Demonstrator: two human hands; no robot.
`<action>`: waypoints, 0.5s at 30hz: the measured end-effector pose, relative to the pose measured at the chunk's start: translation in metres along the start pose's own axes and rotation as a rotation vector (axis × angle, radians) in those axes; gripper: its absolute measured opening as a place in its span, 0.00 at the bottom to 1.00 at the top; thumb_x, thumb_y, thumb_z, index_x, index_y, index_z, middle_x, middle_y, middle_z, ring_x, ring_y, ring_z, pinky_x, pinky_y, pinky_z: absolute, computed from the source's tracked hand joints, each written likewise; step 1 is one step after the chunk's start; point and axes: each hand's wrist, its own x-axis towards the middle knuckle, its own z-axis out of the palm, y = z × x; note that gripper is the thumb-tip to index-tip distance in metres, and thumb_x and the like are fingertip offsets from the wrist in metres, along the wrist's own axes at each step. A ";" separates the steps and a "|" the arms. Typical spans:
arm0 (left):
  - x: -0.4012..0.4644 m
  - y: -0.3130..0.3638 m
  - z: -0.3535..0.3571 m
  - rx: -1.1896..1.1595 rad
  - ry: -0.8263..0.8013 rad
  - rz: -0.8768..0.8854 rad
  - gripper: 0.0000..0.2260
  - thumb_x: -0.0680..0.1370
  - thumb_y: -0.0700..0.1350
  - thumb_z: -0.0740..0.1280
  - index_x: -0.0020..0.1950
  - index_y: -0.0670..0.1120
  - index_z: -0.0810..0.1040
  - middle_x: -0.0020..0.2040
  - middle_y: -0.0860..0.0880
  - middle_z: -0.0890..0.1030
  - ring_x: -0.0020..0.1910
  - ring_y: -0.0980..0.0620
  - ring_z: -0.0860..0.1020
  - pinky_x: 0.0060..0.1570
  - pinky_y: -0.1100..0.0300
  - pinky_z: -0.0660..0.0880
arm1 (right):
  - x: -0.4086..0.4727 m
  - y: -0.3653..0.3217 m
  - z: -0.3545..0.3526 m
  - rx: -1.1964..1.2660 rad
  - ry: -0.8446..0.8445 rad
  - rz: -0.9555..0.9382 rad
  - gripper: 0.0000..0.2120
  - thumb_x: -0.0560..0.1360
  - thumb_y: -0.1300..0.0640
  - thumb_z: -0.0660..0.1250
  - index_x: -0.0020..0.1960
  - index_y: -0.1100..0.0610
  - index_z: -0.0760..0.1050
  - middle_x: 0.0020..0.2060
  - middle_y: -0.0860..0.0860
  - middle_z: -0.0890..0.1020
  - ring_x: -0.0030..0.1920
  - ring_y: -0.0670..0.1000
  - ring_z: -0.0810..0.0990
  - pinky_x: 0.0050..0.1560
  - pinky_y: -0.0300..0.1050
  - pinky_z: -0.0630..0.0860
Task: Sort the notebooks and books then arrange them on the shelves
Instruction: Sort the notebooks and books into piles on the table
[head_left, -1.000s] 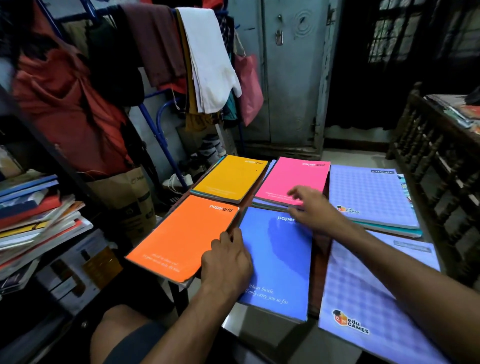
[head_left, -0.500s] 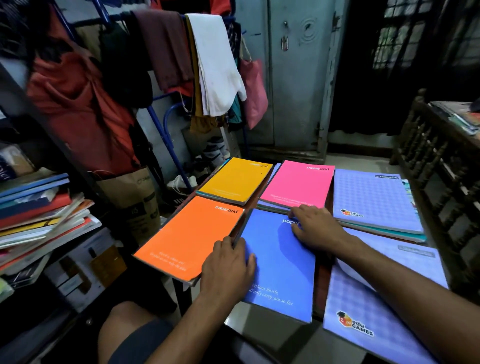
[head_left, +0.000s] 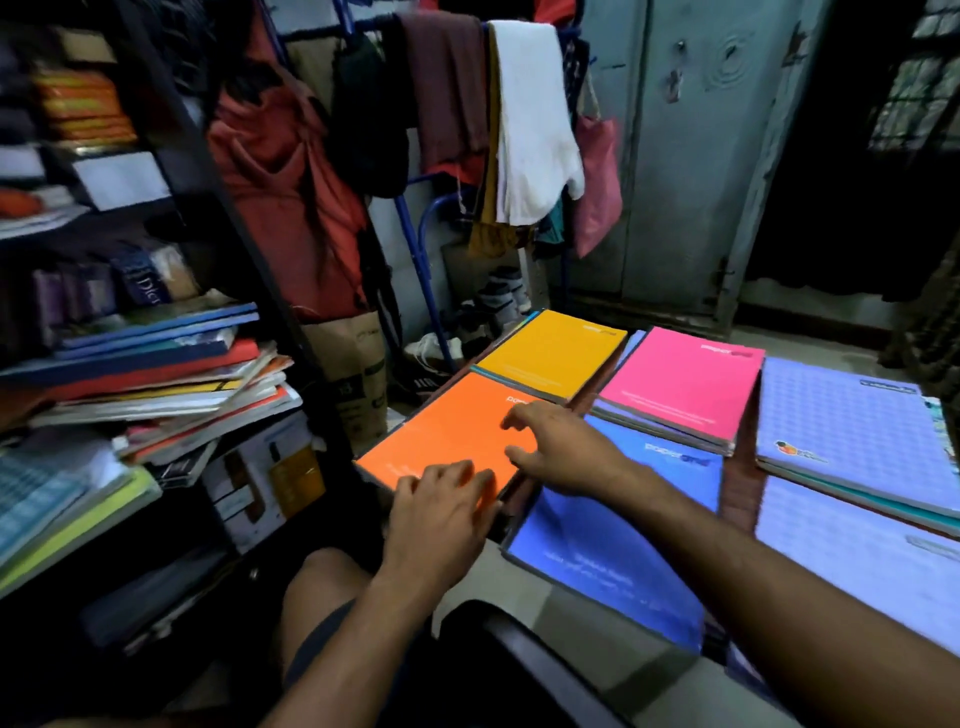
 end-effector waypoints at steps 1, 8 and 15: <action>-0.002 -0.003 -0.003 -0.022 0.002 -0.014 0.19 0.76 0.63 0.59 0.59 0.56 0.78 0.57 0.54 0.82 0.52 0.49 0.81 0.47 0.48 0.74 | 0.006 -0.017 0.006 0.022 0.000 -0.031 0.16 0.78 0.50 0.67 0.64 0.53 0.75 0.58 0.52 0.79 0.61 0.53 0.76 0.62 0.49 0.71; -0.050 -0.110 -0.069 -0.423 0.183 -0.427 0.19 0.74 0.61 0.58 0.54 0.55 0.82 0.51 0.55 0.84 0.51 0.52 0.82 0.53 0.50 0.76 | 0.030 -0.137 0.050 0.283 -0.005 -0.265 0.09 0.77 0.54 0.68 0.56 0.54 0.77 0.48 0.50 0.82 0.50 0.50 0.79 0.54 0.49 0.76; -0.151 -0.232 -0.127 -0.298 0.407 -0.767 0.17 0.72 0.61 0.62 0.53 0.54 0.82 0.50 0.54 0.84 0.50 0.50 0.82 0.53 0.49 0.78 | 0.055 -0.254 0.106 0.361 -0.169 -0.406 0.10 0.76 0.55 0.71 0.56 0.54 0.76 0.45 0.47 0.81 0.44 0.48 0.80 0.53 0.50 0.78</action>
